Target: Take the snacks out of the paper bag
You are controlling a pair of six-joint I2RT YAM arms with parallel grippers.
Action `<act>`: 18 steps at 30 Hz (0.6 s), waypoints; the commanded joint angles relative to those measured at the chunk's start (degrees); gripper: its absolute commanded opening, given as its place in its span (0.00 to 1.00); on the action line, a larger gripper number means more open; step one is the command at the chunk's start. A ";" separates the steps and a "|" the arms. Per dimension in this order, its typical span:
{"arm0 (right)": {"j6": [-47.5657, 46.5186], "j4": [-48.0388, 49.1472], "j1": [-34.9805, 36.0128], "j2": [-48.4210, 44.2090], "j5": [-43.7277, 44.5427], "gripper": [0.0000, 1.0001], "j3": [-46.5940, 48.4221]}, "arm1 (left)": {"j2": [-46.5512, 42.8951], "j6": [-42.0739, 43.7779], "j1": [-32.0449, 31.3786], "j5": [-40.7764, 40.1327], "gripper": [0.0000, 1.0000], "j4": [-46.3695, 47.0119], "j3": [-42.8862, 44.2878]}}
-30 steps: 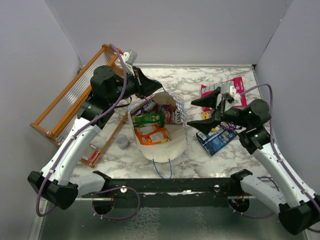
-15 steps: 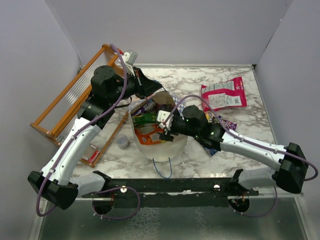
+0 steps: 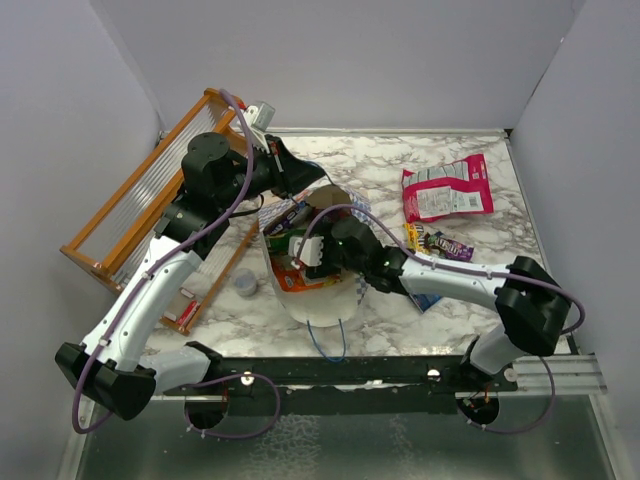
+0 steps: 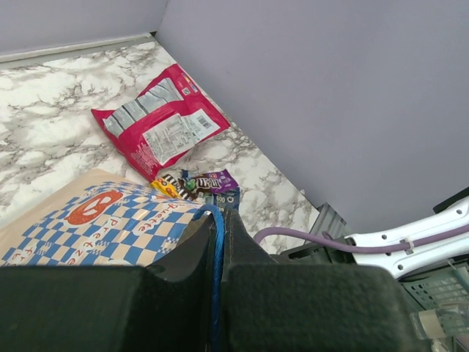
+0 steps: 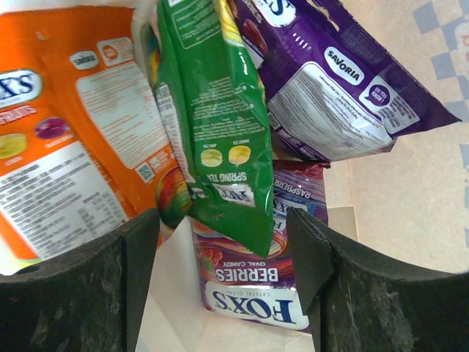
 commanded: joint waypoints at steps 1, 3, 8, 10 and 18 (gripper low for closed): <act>0.14 3.67 0.13 3.34 6.18 0.70 3.61 | -1.47 -0.12 0.02 1.51 0.00 2.12 0.73; 0.98 4.52 0.19 4.56 8.37 0.71 4.40 | -1.63 -0.03 0.01 1.46 0.00 2.02 0.73; 2.86 -0.13 0.14 5.31 9.14 0.72 7.04 | -1.70 -0.03 0.02 1.37 0.00 2.03 0.38; 4.69 -0.64 0.24 3.20 8.07 0.72 5.83 | -1.68 0.03 0.02 1.23 0.00 2.15 0.17; 17.75 -11.58 1.29 -12.74 1.35 0.74 2.86 | -0.79 0.96 0.02 1.51 0.00 2.20 0.59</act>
